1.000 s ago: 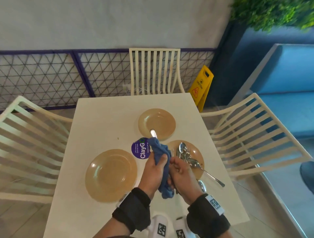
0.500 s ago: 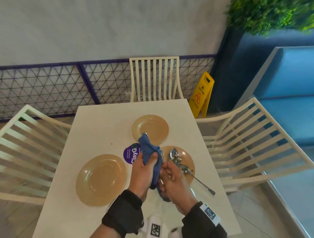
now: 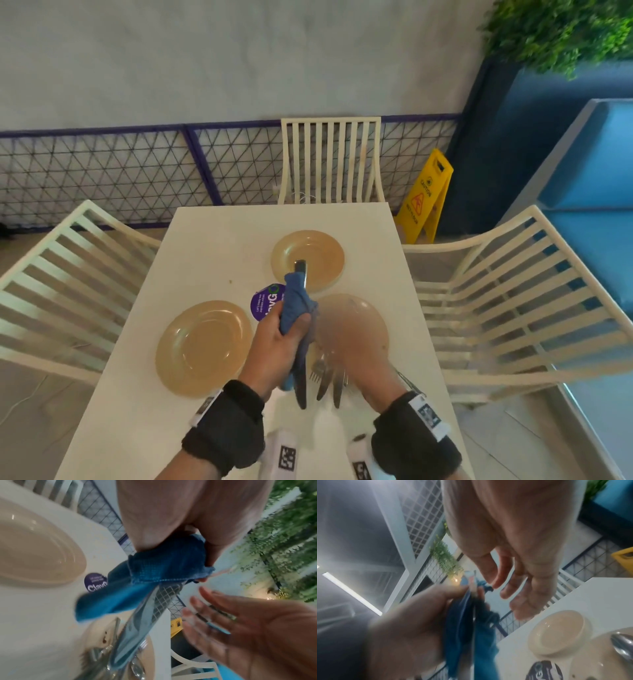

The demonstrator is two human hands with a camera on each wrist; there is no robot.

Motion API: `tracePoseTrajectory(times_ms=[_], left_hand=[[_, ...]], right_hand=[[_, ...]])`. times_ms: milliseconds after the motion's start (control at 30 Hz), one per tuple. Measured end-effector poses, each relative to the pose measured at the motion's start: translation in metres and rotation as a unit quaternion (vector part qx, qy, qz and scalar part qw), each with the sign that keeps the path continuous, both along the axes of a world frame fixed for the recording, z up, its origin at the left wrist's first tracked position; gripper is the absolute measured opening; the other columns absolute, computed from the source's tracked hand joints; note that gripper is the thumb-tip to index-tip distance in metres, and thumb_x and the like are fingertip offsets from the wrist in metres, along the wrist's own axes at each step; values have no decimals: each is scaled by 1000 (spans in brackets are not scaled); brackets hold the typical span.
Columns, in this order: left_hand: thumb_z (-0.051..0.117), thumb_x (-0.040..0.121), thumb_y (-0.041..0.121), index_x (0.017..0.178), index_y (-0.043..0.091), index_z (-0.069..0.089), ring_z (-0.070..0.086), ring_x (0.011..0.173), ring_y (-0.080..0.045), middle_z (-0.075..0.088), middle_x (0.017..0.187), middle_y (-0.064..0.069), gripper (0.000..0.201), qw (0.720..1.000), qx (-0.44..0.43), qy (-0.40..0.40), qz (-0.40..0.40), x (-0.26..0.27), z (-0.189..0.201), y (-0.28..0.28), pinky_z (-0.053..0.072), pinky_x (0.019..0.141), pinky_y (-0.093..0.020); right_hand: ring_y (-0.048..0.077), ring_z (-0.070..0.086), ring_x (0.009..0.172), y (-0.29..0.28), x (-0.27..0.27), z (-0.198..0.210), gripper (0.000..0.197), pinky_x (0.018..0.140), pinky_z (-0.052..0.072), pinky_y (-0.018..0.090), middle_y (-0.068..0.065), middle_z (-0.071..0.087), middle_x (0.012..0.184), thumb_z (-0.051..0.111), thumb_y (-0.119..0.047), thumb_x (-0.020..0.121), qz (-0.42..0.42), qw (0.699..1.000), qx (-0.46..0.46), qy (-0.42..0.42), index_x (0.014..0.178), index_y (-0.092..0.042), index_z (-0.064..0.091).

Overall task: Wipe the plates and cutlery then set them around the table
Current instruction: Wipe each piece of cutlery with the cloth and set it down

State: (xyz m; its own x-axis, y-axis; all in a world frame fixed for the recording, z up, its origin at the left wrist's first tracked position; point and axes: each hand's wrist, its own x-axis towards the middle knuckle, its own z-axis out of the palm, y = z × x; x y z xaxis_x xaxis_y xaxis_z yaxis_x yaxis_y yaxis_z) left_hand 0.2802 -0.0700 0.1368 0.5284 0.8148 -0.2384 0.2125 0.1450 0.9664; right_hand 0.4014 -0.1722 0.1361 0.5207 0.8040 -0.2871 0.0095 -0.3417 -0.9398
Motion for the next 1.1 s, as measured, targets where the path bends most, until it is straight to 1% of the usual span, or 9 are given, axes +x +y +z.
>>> tracePoseTrajectory(times_ms=[67,133,233,333,500,633,800,1000,1100], left_hand=[[61,100,25,114,26,64,71,80,-9,75,92,6,15,998,31,14,-45,-5,0,-2,56,76,-33],[62,99,32,114,24,64,68,78,-5,74,93,6,17,994,72,35,-79,-6,-2,-9,52,72,-24],[60,99,40,116,25,63,69,87,-8,74,100,6,23,989,88,61,-107,-5,-5,-12,57,81,-28],[60,99,39,112,27,63,69,88,-11,72,98,8,18,985,84,81,-127,-14,-7,-8,58,85,-34],[65,94,37,107,28,64,72,88,-16,74,98,4,16,974,40,116,-190,-51,-23,-4,61,84,-41],[67,93,39,99,28,66,67,75,-2,74,86,9,13,974,84,134,-164,-53,-22,11,55,76,-30],[64,95,44,109,25,64,71,88,-18,73,97,2,23,978,31,82,-188,-55,-21,8,60,83,-39],[62,96,43,103,28,65,70,84,-11,73,92,6,17,969,82,106,-206,-67,-21,30,58,82,-36],[60,98,42,104,28,64,69,82,-11,72,92,5,16,969,69,97,-216,-68,-23,33,57,79,-33]], right_hand=[[18,69,96,9,13,6,14,88,59,45,-3,71,103,56,-29,100,-39,999,33,16,107,-31,68],[10,71,96,22,16,18,20,82,60,32,-4,73,103,52,-31,103,-27,993,70,88,110,-26,69],[4,72,80,38,12,27,27,66,56,18,-2,76,93,50,-27,104,-32,989,74,124,108,-12,72],[13,68,79,46,15,25,30,67,54,26,11,74,93,53,-26,102,-74,985,57,146,103,-5,74],[19,60,85,52,43,25,24,72,47,32,5,66,87,54,-21,100,-178,955,85,223,96,-7,74],[16,64,80,53,28,13,27,72,51,31,4,68,87,52,-25,103,-148,961,63,225,101,-8,73],[16,62,84,69,37,24,26,74,48,31,6,67,85,52,-22,103,-152,963,70,210,99,-6,72],[17,62,82,77,5,7,28,73,50,30,7,67,85,52,-23,103,-116,972,44,198,99,-5,72],[18,62,81,84,8,6,25,76,50,33,8,66,84,54,-22,101,-155,967,42,200,98,-5,72]])
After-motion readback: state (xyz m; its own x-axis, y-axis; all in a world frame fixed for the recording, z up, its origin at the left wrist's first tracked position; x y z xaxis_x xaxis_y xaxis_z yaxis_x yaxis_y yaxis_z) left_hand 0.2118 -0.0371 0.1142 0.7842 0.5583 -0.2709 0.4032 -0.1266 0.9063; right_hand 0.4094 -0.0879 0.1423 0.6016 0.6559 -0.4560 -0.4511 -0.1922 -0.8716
